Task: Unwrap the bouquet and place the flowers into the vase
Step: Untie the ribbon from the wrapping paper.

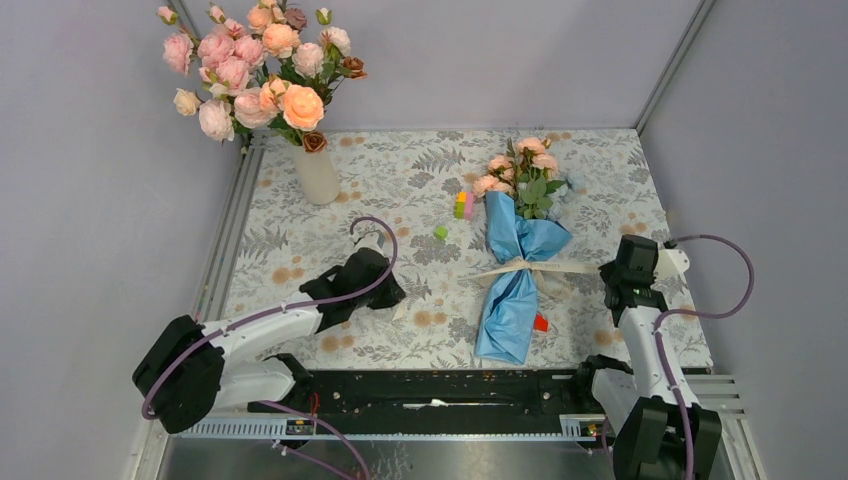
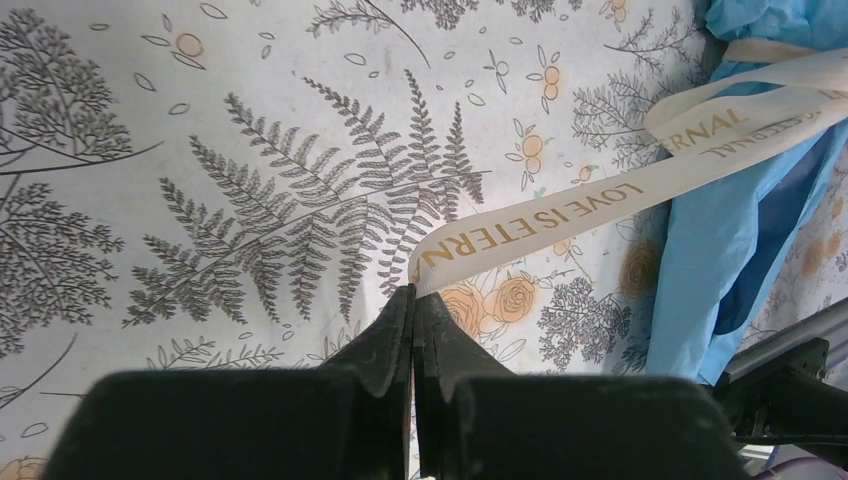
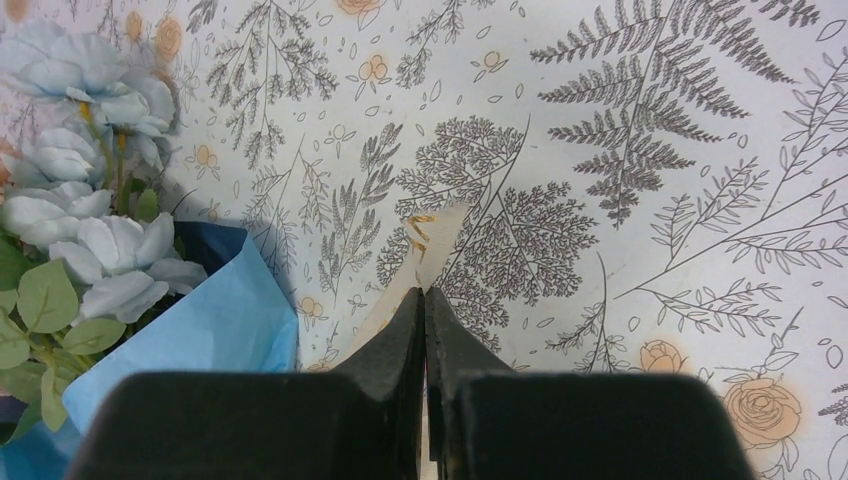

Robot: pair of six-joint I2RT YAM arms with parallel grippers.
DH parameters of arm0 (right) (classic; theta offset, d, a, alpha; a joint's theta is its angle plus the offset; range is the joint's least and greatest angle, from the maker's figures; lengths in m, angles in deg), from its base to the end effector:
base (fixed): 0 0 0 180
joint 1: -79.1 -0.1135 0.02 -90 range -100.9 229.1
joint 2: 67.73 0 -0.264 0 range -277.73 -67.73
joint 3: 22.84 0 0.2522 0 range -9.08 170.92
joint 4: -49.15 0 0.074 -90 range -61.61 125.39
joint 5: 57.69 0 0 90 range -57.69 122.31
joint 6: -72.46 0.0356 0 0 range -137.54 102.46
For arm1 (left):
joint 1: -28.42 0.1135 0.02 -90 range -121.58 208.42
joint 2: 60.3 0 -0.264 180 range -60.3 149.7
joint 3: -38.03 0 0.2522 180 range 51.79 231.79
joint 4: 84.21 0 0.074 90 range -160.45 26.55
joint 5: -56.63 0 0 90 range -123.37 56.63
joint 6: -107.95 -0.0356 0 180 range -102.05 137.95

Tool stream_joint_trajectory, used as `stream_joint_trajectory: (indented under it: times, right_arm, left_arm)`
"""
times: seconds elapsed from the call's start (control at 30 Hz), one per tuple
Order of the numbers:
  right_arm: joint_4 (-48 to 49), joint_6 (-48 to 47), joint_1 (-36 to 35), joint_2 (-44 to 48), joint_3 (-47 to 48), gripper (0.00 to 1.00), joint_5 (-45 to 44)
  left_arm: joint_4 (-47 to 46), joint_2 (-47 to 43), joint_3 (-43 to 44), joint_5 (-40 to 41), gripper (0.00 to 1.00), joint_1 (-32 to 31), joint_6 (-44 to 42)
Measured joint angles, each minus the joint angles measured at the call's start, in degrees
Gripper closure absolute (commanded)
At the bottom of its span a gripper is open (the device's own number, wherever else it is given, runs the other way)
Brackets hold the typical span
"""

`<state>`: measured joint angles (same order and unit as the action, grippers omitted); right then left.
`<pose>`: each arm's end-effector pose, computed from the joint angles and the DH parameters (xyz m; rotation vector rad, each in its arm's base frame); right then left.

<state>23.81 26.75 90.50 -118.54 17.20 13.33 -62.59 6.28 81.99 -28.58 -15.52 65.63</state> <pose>0.1819 -0.0485 0.2075 1.1681 1.8194 -0.0354 0.1650 -0.1549 0.1824 -0.1229 2.4428 -0.6687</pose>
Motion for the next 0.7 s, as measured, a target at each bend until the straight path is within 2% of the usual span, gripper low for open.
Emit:
stream_joint_trajectory:
  times: [0.7]
  right_arm:
    - [-2.47,-3.56,4.96,2.49,2.71,1.0,-1.55]
  left_arm:
    - [4.83,-9.11,-1.77,0.04,1.0,7.89,-2.84]
